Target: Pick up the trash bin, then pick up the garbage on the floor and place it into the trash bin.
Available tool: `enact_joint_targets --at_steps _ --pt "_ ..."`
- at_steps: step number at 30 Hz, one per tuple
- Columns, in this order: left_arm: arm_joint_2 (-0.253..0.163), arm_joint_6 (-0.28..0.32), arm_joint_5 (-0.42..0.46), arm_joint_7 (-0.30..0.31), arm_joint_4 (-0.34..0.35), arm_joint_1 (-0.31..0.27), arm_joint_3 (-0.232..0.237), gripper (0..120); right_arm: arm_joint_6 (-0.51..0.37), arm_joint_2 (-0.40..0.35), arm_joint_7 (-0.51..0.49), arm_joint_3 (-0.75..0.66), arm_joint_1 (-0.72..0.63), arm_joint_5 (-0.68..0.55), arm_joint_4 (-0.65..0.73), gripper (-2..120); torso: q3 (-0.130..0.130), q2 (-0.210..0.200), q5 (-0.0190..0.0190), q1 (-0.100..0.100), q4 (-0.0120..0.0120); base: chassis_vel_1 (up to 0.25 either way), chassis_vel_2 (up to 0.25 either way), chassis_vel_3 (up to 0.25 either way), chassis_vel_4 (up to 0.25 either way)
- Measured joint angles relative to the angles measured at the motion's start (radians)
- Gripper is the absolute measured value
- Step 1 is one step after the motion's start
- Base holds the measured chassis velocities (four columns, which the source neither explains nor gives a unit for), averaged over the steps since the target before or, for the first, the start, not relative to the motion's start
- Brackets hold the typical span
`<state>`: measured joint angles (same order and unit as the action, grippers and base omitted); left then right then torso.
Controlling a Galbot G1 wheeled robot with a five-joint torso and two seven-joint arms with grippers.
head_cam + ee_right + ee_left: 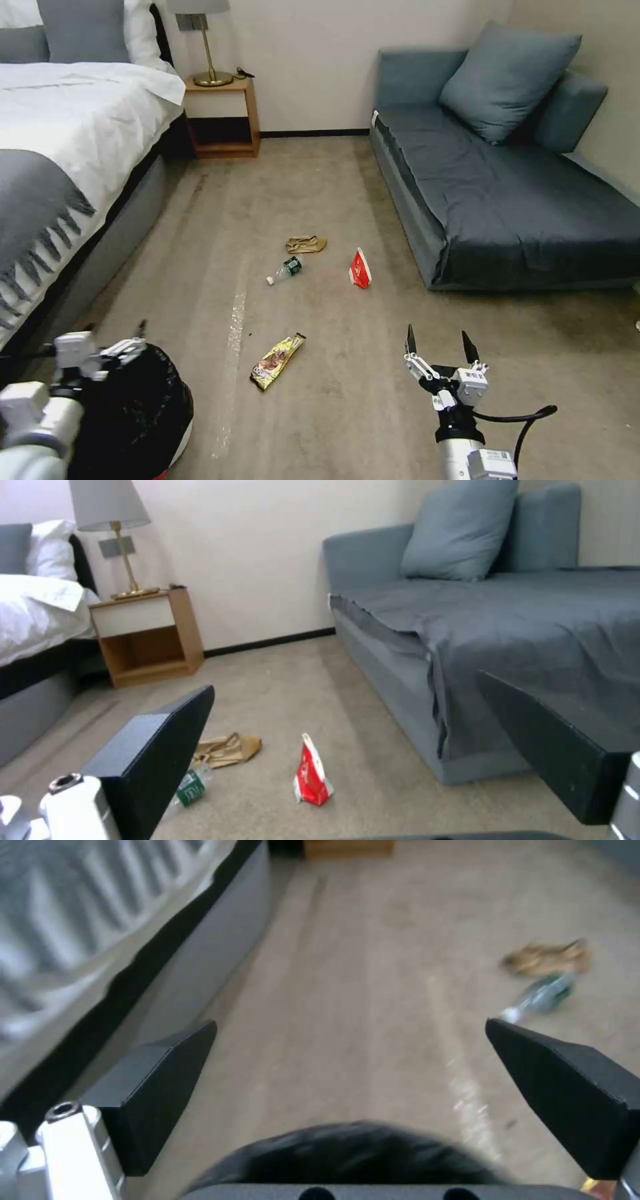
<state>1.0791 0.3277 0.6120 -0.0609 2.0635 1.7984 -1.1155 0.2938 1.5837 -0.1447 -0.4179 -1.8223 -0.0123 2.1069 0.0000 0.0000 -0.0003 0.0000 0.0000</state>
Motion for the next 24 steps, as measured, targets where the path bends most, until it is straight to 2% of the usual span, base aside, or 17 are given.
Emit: enact_joint_targets --at_steps 2,3,6,7,8,10,12,18,24 --pt "-0.017 0.086 0.005 -0.023 -0.012 0.001 -0.053 100 -0.004 0.0 -0.002 -0.001 0.008 -0.009 -0.009 100 0.0 0.0 0.0 0.0 0.0001 0.0 0.0 0.0 0.0" --pt "-0.017 0.086 0.005 -0.023 -0.012 0.001 -0.053 100 -0.004 0.0 -0.002 -0.001 0.008 -0.009 -0.009 100 0.0 0.0 0.0 0.0 0.0001 0.0 0.0 0.0 0.0" --pt "-0.04 0.193 0.008 -0.051 -0.035 0.001 -0.106 100 -0.007 0.0 -0.004 -0.002 0.017 -0.017 -0.019 100 0.0 0.0 0.0002 0.0 0.0001 0.0 0.0 0.0 0.0" --pt "-0.047 0.218 0.01 -0.058 -0.044 0.001 -0.116 100 -0.008 -0.001 -0.005 -0.002 0.02 -0.019 -0.022 100 0.0 0.0 0.0001 0.0 0.0001 0.0 0.0 0.0 0.0" --pt "-0.047 0.218 0.01 -0.058 -0.044 0.001 -0.116 100 -0.008 -0.001 -0.005 -0.002 0.02 -0.019 -0.022 100 0.0 0.0 0.0001 0.0 0.0001 0.0 0.0 0.0 0.0" --pt "-0.072 0.273 0.016 -0.073 -0.077 -0.001 -0.14 100 -0.01 -0.001 -0.006 -0.002 0.026 -0.024 -0.03 100 0.0 0.0 0.0003 0.0 0.0 0.0 0.0 0.0 0.0" --pt "-0.088 0.29 0.013 -0.09 -0.109 0.001 -0.145 100 -0.01 -0.001 -0.006 -0.004 0.033 -0.025 -0.039 100 0.0 0.0 0.0001 0.0 -0.0001 0.0 0.0 0.0 0.0" --pt "-0.093 0.303 -0.037 -0.151 -0.169 0.007 -0.135 100 -0.01 0.001 -0.006 -0.006 0.041 -0.026 -0.049 100 0.0 0.0 0.0002 0.0 0.0 0.0 0.0 0.0 0.0" --pt "-0.126 0.295 -0.04 -0.169 -0.235 -0.001 -0.073 100 -0.013 0.0 -0.008 -0.007 0.042 -0.031 -0.05 100 0.0 0.0 0.0001 0.0 0.0 0.0 0.0 0.0 0.0"
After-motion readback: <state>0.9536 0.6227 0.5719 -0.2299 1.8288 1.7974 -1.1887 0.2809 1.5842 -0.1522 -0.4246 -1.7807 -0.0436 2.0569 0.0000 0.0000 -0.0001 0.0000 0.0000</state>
